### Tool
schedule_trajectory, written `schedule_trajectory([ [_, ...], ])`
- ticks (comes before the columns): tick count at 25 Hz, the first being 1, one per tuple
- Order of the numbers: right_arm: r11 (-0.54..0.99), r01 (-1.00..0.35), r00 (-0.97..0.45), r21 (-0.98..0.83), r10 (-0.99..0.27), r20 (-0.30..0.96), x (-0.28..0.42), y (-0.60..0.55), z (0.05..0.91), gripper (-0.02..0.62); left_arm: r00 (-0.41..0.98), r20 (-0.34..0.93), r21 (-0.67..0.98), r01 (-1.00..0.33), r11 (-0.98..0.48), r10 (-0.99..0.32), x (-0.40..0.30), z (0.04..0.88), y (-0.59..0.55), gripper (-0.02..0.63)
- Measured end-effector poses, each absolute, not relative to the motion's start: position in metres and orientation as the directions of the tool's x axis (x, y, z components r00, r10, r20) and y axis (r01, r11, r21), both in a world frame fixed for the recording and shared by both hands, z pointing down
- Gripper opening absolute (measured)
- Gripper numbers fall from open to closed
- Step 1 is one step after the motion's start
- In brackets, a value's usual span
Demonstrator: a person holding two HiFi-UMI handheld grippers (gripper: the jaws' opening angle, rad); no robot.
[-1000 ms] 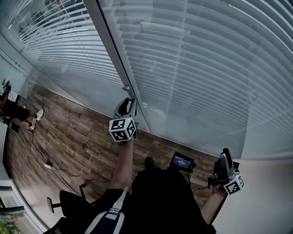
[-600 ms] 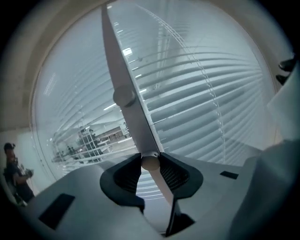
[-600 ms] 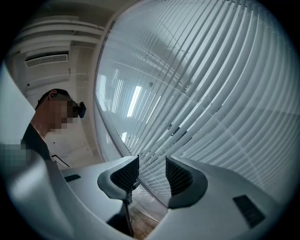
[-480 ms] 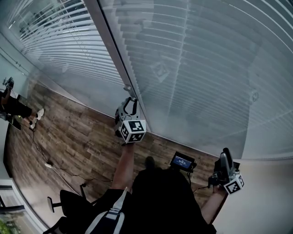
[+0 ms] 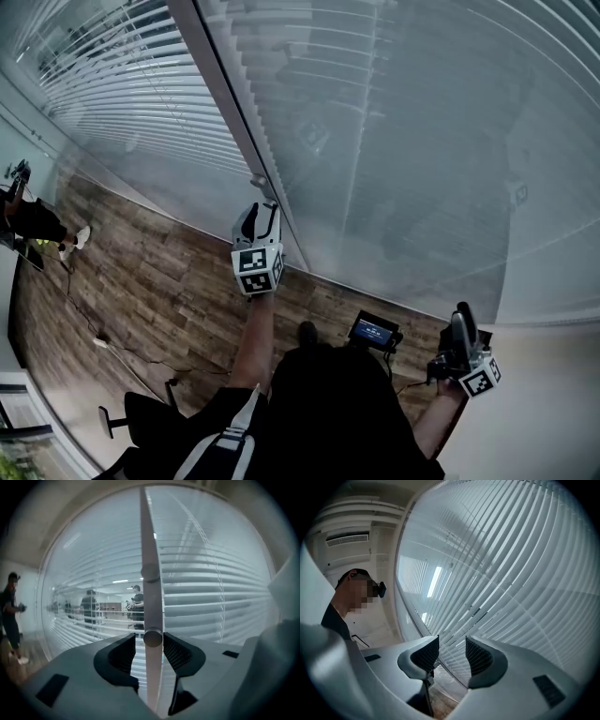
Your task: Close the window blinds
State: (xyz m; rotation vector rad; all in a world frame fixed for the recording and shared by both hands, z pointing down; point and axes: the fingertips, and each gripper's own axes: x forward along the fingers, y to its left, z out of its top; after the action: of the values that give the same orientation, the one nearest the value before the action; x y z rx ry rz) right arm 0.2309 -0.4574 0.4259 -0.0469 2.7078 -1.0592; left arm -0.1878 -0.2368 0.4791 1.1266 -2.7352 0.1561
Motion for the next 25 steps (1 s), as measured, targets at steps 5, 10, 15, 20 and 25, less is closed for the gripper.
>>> schedule_trajectory([
  [5, 0.743, 0.055, -0.972, -0.667, -0.113, -0.205, 0.2287, -0.457, 0.4241, 0.181, -0.631, 0.155, 0.274, -0.712, 0.647, -0.76, -0.1895, 0.4782, -0.2378, 0.181],
  [10, 0.739, 0.053, -0.972, -0.671, -0.117, -0.205, 0.2315, -0.4576, 0.4263, 0.181, -0.628, 0.176, 0.241, -0.719, 0.652, -0.758, -0.1898, 0.4797, -0.2382, 0.137],
  [15, 0.737, 0.047, -0.973, -0.675, -0.119, -0.198, 0.2312, -0.4584, 0.4281, 0.181, -0.659, 0.237, 0.01, -0.733, 0.68, -0.714, -0.1882, 0.4812, -0.2404, 0.135],
  [20, 0.739, 0.059, -0.973, -0.672, -0.107, -0.203, 0.2279, -0.4566, 0.4254, 0.181, -0.712, 0.282, -0.281, -0.702, 0.654, -0.642, -0.1866, 0.4831, -0.2428, 0.135],
  [25, 0.739, 0.064, -0.973, -0.671, -0.102, -0.206, 0.2297, -0.4559, 0.4274, 0.181, -0.744, 0.289, -0.405, -0.665, 0.627, -0.603, -0.183, 0.4843, -0.2445, 0.135],
])
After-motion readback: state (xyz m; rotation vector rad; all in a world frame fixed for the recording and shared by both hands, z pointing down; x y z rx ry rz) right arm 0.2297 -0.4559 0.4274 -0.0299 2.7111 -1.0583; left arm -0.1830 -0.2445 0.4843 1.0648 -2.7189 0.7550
